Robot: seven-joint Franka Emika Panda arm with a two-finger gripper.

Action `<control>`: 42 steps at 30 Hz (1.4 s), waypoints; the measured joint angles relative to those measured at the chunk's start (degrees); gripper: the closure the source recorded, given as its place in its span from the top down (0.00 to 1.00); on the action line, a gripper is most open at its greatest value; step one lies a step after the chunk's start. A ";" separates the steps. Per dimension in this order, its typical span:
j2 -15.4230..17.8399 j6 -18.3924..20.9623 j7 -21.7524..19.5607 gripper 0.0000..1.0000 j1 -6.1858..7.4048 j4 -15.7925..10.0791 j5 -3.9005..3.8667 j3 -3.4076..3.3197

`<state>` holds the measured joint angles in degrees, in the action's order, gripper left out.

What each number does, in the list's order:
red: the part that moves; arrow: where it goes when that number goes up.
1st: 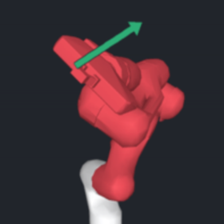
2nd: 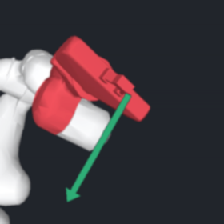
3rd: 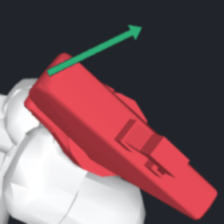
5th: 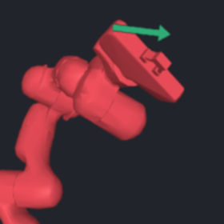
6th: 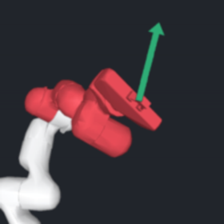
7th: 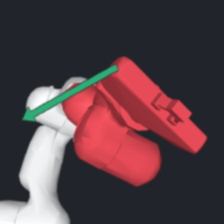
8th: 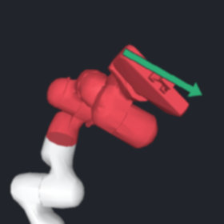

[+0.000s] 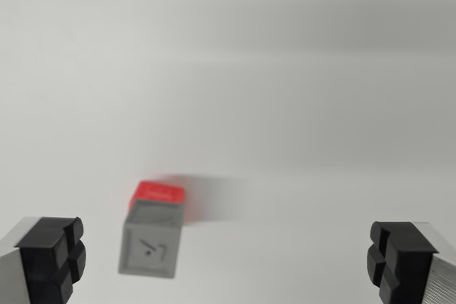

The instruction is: Destack cube

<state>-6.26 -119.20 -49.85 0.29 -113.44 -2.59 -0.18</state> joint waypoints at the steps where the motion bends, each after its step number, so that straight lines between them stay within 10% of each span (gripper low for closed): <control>1: 0.17 -0.22 -0.17 1.00 0.04 -0.38 0.00 0.02; 42: 8.22 -15.81 -11.77 1.00 3.31 -24.06 1.27 1.96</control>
<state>1.96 -135.01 -61.62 3.60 -137.50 -1.32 1.79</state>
